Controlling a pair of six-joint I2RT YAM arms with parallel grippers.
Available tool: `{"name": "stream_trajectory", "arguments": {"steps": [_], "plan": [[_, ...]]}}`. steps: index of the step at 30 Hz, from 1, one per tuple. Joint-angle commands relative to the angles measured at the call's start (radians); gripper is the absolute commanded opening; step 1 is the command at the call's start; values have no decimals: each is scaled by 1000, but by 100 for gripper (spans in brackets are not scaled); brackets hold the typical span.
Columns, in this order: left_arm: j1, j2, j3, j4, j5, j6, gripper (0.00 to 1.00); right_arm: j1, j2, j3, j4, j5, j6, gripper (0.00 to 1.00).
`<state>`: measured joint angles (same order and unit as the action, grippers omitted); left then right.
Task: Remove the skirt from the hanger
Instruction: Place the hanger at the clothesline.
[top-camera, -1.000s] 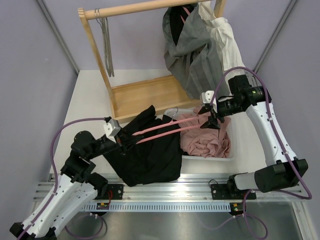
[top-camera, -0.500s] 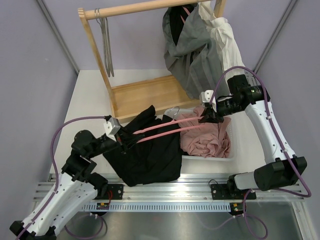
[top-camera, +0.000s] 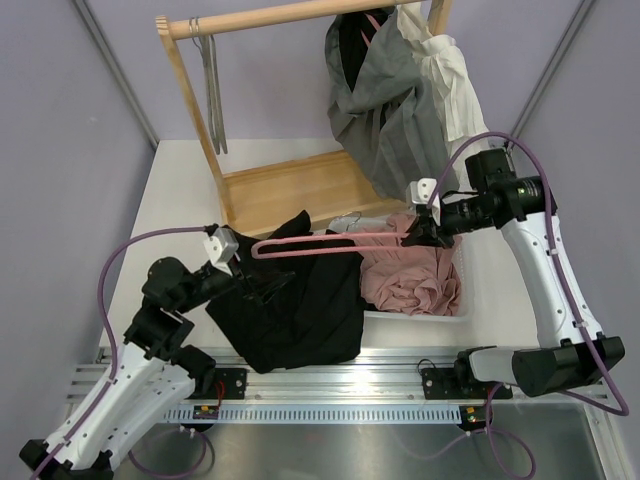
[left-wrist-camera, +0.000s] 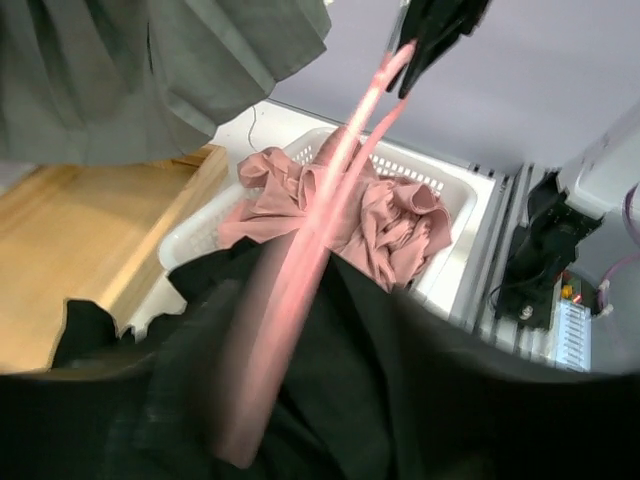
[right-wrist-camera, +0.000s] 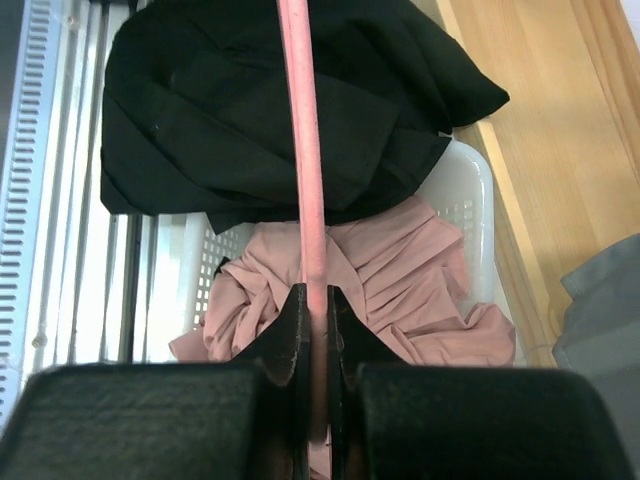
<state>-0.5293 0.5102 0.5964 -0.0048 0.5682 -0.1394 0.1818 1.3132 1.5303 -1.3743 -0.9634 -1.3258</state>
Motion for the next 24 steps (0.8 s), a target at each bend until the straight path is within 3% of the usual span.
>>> {"name": "stream_trajectory", "arguments": {"steps": [1,5,7,11,15,17,20,24], "plan": [[-3,8,51,26,-88,-17,84,-4,-22,59,-263,-74,77,0],[-1,-19,97,-26,-204,20,99,-4,-15,103,-234,-72,154,0],[-1,-39,138,-81,-295,27,99,-4,-23,114,-200,-74,255,0],[-1,-79,190,-193,-442,43,99,-2,-69,120,66,-6,543,0],[-3,-119,180,-242,-475,44,99,1,-95,106,326,152,886,0],[-1,-136,160,-264,-488,26,99,27,-95,119,429,221,960,0],[-3,-153,134,-287,-513,-8,99,137,-66,163,497,461,1052,0],[-1,-188,108,-296,-530,-42,99,246,12,237,560,647,1178,0]]}}
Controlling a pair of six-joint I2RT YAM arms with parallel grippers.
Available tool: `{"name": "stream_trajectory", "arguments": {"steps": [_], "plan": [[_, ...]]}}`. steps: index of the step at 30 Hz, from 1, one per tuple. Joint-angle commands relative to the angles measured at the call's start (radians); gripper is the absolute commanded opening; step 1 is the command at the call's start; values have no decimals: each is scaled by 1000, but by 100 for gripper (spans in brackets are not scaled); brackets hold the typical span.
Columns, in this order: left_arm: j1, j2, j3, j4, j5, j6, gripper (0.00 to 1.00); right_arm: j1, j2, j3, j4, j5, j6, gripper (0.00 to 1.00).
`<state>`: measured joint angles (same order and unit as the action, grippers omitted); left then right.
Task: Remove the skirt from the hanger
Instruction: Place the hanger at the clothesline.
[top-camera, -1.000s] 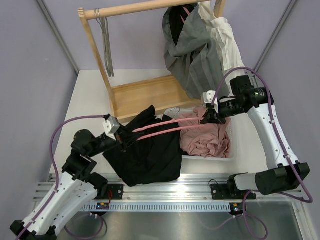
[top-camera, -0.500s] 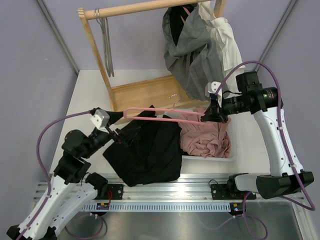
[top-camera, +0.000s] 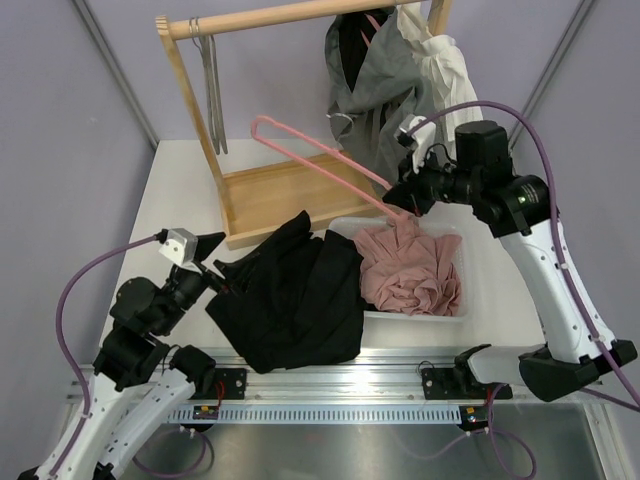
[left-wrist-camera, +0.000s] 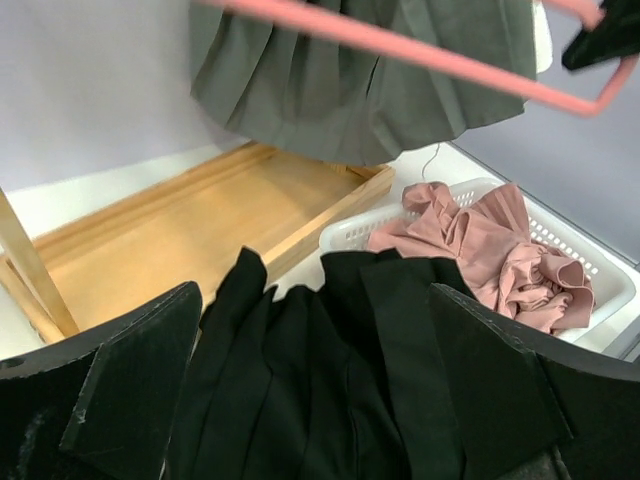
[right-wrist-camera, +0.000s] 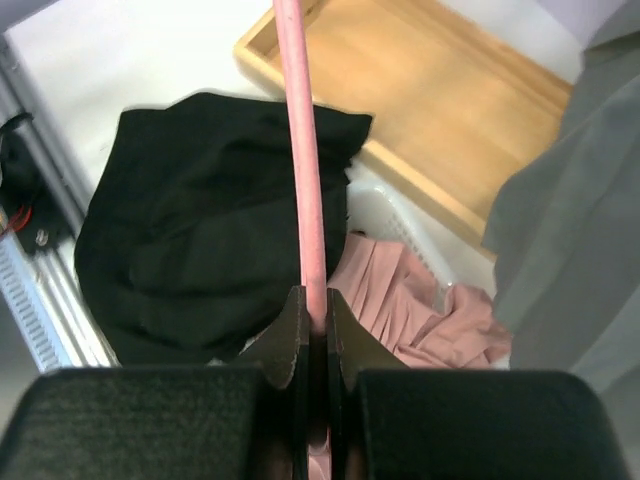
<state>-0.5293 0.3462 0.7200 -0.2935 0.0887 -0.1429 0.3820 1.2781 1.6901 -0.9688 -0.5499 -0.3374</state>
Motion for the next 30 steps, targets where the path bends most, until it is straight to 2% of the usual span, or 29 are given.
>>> {"name": "stream_trajectory", "arguments": {"steps": [1,9,14,21,30], "plan": [[-3,-42,-19,-7,-53,-52,99,78,68,112,163,276,210,0],[-3,-90,-36,-36,-79,-95,99,182,243,278,328,575,385,0],[-1,-88,-50,-33,-83,-122,99,274,380,433,387,711,362,0],[-3,-99,-63,-41,-70,-167,99,324,559,669,397,749,386,0],[-3,-122,-79,-42,-58,-191,99,366,730,838,432,801,330,0]]}}
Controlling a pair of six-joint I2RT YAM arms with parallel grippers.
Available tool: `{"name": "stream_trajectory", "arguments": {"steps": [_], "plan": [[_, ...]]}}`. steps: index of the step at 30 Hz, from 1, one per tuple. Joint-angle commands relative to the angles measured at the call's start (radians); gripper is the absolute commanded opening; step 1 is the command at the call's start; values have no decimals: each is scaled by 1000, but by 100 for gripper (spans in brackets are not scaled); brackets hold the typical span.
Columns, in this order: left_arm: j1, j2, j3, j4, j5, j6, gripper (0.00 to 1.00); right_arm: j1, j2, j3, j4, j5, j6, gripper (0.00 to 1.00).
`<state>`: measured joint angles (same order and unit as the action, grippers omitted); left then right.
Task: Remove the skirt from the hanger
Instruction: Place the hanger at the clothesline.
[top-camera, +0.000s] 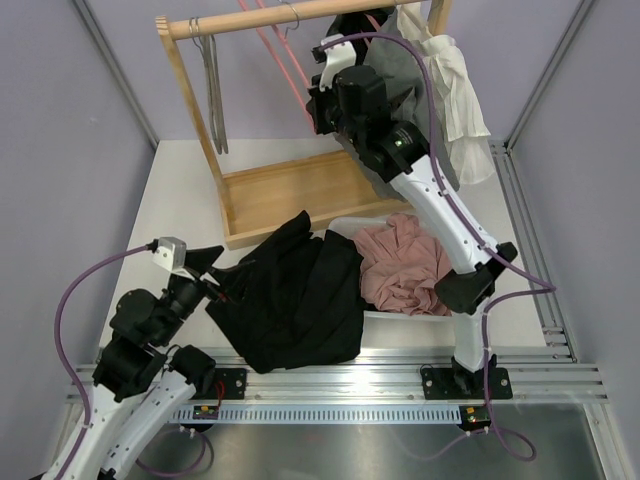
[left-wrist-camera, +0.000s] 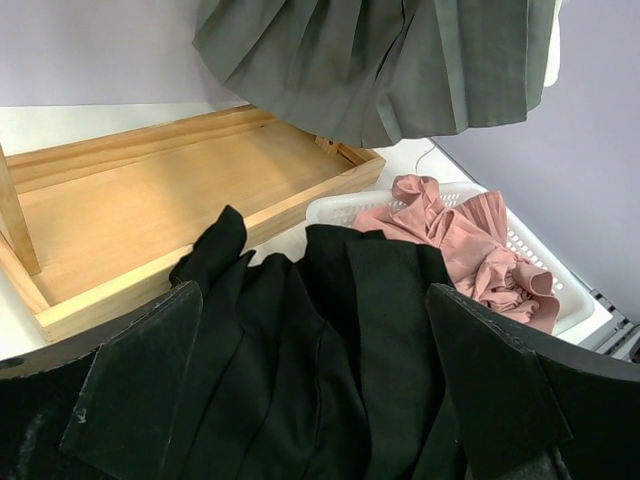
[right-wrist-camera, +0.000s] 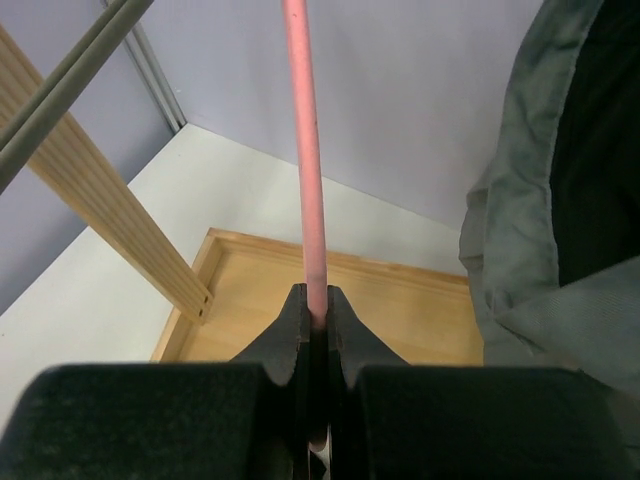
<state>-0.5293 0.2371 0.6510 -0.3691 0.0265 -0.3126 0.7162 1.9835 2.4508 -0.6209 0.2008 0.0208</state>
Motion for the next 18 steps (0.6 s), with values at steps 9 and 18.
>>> {"name": "stream_trajectory", "arguments": {"steps": [9,18], "plan": [[-3,11,-22,65,27,-52,99,60,110,131,156,69,-70,0],[-1,16,-25,75,35,-65,99,71,208,212,216,77,-56,0]]}}
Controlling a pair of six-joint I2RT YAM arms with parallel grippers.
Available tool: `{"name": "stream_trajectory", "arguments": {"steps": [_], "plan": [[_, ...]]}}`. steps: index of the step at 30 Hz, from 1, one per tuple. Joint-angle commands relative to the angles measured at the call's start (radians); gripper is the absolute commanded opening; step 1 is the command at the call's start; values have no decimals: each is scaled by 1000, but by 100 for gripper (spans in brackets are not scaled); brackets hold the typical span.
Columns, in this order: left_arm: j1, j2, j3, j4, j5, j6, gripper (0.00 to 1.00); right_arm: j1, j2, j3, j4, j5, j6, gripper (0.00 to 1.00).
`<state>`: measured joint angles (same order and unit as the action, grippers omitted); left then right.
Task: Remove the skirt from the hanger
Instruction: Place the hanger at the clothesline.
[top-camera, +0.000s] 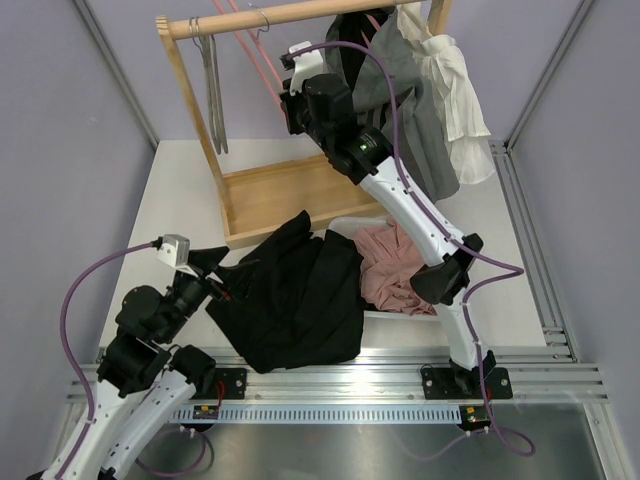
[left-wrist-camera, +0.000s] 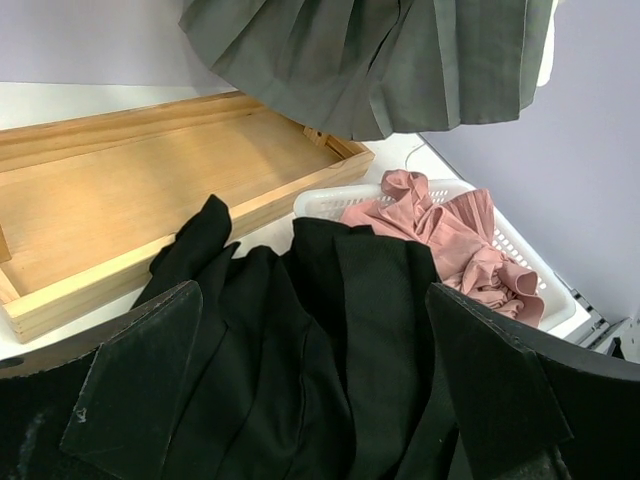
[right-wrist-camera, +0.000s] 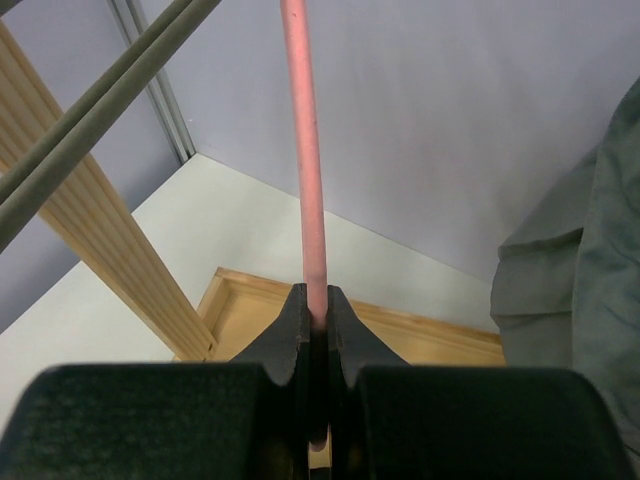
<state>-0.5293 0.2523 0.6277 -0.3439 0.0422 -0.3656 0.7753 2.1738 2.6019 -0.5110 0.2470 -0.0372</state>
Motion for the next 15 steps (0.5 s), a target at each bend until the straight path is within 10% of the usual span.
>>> {"name": "stream_trajectory", "arguments": {"steps": [1,15], "plan": [[-1,-1,-2,46,16,-13,99,12,23,63,112,31,-3,0],[-3,-25,-23,40,25,-33,99,18,55,50,151,26,-13,0]]}}
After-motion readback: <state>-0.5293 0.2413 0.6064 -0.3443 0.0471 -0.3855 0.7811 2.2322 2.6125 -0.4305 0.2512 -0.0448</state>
